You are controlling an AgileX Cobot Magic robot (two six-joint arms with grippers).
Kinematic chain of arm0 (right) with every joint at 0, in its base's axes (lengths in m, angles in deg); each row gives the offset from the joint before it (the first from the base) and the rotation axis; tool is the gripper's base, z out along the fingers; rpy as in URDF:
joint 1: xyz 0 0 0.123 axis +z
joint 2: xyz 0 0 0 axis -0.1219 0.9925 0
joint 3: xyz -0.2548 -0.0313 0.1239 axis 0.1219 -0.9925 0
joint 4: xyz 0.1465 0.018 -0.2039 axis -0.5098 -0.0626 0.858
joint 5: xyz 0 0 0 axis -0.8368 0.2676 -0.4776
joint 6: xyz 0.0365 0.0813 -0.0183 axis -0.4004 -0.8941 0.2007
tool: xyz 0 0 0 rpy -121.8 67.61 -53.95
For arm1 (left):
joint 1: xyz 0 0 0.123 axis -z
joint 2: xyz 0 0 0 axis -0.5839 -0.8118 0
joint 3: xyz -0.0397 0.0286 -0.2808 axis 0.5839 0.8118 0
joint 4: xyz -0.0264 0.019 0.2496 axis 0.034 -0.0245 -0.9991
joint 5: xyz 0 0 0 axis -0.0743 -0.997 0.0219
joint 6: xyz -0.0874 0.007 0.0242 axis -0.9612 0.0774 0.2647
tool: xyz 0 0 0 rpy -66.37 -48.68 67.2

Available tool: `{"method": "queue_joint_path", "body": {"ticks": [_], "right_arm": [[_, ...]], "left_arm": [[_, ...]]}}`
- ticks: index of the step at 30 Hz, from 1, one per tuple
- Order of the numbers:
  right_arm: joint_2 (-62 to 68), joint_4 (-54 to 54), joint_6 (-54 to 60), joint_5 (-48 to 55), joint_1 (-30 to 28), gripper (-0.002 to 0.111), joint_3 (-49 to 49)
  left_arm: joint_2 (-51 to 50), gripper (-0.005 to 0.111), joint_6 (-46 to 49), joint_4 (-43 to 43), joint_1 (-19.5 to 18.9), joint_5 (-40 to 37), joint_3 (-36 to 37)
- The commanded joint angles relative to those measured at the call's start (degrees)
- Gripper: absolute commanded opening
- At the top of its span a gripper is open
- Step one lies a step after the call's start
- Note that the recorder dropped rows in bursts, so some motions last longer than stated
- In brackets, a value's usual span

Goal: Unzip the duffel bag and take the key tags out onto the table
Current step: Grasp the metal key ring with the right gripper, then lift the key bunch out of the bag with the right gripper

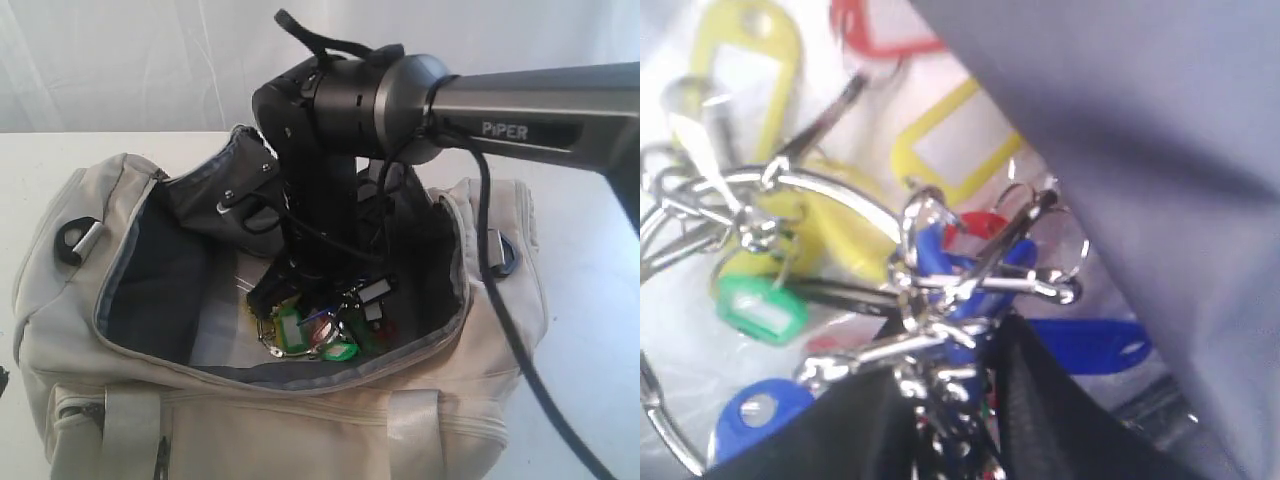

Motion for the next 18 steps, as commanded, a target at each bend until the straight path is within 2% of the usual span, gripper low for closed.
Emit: {"method": "queue_joint_path", "body": {"ticks": [1,18], "right_arm": [[-4.33,0.39,-0.32,-0.40,-0.52,0.000,-0.23],[-13.61,0.39,1.17,-1.59,-0.52,0.000,-0.23]], "left_arm": [[0.34,0.000,-0.54,1.06,0.32,-0.39,0.26],[0.34,0.000,-0.54,1.06,0.32,-0.49,0.26]]}}
